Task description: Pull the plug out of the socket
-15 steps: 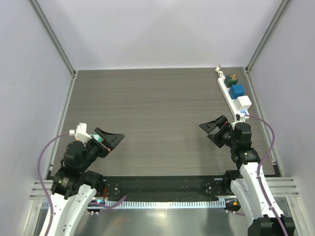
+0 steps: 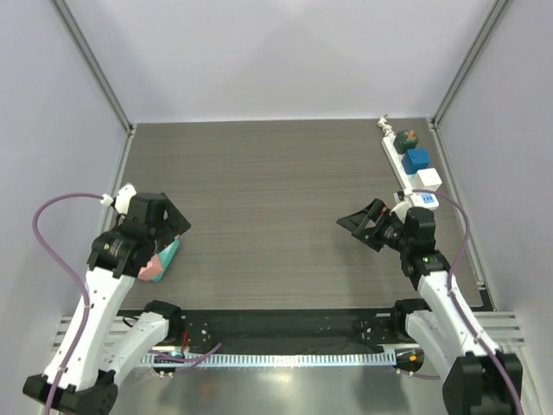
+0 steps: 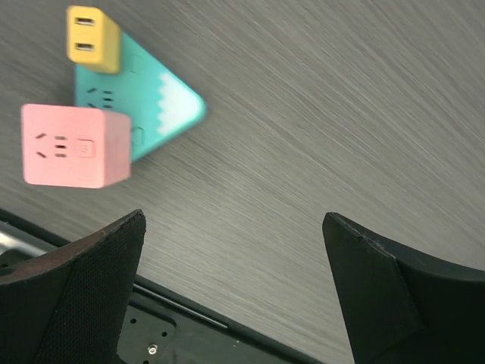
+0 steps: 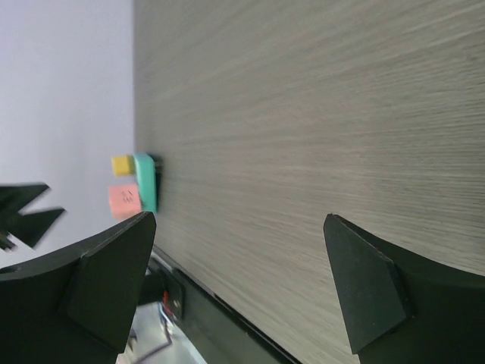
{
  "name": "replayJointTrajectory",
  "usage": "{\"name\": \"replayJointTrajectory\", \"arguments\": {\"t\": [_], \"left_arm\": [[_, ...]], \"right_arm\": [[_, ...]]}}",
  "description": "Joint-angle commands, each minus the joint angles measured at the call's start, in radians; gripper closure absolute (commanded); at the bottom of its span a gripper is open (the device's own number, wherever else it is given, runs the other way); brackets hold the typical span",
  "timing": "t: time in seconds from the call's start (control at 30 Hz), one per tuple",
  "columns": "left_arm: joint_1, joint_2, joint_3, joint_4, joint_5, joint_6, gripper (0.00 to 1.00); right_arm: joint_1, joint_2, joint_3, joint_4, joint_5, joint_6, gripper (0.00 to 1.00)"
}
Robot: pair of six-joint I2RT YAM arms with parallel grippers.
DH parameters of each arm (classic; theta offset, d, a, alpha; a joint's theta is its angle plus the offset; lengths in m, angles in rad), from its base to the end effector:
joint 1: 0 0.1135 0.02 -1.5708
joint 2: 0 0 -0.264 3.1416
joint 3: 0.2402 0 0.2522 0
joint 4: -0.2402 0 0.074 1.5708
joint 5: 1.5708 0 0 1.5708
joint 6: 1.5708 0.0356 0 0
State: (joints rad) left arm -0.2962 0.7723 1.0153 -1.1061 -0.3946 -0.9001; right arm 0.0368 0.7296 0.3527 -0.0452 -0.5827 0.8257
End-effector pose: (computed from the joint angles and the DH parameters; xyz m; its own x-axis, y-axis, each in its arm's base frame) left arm 0.1223 -0.0230 0.3337 -0.4755 -0.6110 -0.6329 -0.5504 0.7679 -0.3277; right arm 0.1668 0.0257 0.2126 -0.6689 0.5895 -0.4528 -0.0600 0.5643 0.8234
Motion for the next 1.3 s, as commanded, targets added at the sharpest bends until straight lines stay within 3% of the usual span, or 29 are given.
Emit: {"name": "replayJointTrajectory", "arguments": {"t": [0.0,0.2,0.47,0.67,0.83,1.03,1.27], "left_arm": [[0.069,0.089,0.074,-0.043,-0.107,0.018,0.0],[0.281,0.304,0.106,-0.139,-0.113,-0.005,0.0],[0.54,0.208,-0.079,-0.043,0.0,0.032,0.0],[0.582,0.208,-0.167,0.086,0.069,0.021,0.0],[0.58,0.262,-0.193,0.157,0.017,0.058,0.0],[0.582,0.327,-0.214,0.207,0.003,0.073,0.01],[0.582,0.36,-0.257,0.278,0.055,0.081,0.14]], "right_arm": [[0.054,0.103,0.127,-0.082,-0.011,-0.166,0.02],[0.225,0.162,0.213,-0.096,0.001,-0.229,0.01],[0.409,0.347,0.23,0.16,-0.035,-0.185,0.02],[0.538,0.586,0.314,0.294,-0.031,-0.169,0.01],[0.635,0.767,0.416,0.387,-0.035,-0.139,0.01],[0.661,0.959,0.511,0.504,-0.089,-0.071,0.01],[0.663,1.018,0.551,0.518,-0.089,-0.049,0.0]]}}
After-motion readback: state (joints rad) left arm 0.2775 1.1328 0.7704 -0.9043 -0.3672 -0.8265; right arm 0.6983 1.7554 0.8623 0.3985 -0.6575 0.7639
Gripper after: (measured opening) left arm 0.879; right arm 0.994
